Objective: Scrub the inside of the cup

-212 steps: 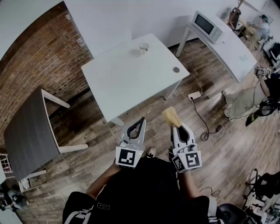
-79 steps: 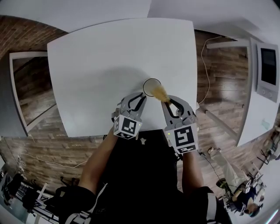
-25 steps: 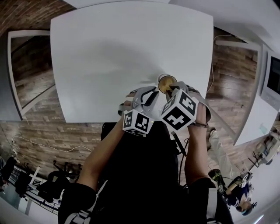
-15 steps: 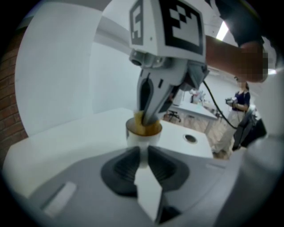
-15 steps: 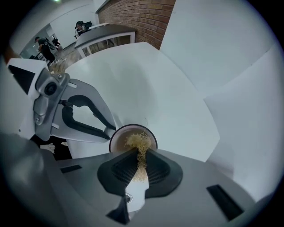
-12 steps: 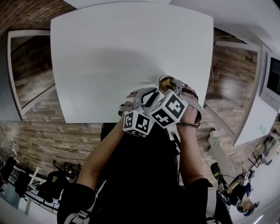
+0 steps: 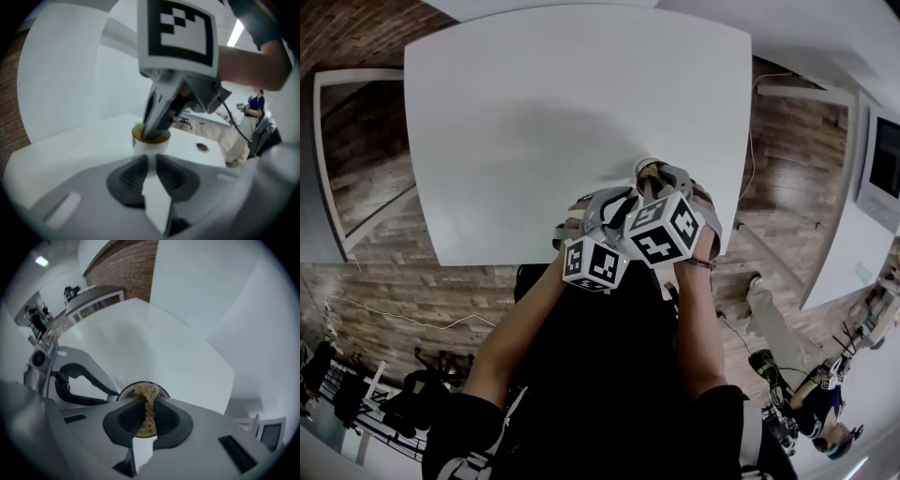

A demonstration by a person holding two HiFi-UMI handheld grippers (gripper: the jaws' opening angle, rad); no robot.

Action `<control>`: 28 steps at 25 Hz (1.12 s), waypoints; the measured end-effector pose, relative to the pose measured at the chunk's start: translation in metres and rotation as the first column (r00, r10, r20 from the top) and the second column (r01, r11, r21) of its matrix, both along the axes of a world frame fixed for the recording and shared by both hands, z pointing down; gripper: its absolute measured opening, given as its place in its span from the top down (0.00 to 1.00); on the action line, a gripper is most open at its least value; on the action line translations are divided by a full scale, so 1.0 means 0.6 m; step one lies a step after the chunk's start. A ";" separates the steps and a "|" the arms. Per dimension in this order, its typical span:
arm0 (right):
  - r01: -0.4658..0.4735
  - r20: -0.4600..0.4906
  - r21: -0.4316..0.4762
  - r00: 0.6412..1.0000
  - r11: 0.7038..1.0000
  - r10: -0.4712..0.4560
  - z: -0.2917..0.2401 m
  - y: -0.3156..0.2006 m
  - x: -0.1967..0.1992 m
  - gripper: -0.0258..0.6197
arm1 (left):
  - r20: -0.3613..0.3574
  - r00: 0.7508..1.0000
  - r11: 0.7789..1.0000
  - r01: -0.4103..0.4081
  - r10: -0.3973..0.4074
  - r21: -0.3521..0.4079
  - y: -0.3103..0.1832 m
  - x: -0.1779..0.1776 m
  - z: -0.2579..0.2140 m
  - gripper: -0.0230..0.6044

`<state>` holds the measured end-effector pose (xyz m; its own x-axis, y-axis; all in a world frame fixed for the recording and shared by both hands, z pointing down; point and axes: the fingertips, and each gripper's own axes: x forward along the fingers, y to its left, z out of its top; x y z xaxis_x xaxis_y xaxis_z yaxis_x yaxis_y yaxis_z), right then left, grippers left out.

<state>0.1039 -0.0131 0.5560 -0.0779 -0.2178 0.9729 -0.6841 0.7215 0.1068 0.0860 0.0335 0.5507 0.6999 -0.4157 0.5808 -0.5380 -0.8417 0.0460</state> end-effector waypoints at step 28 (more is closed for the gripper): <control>-0.138 0.034 0.007 0.990 0.990 0.137 0.015 -0.016 -0.002 0.91 | -0.001 0.998 0.998 0.055 -0.055 -0.011 -0.005 0.006 0.001 0.87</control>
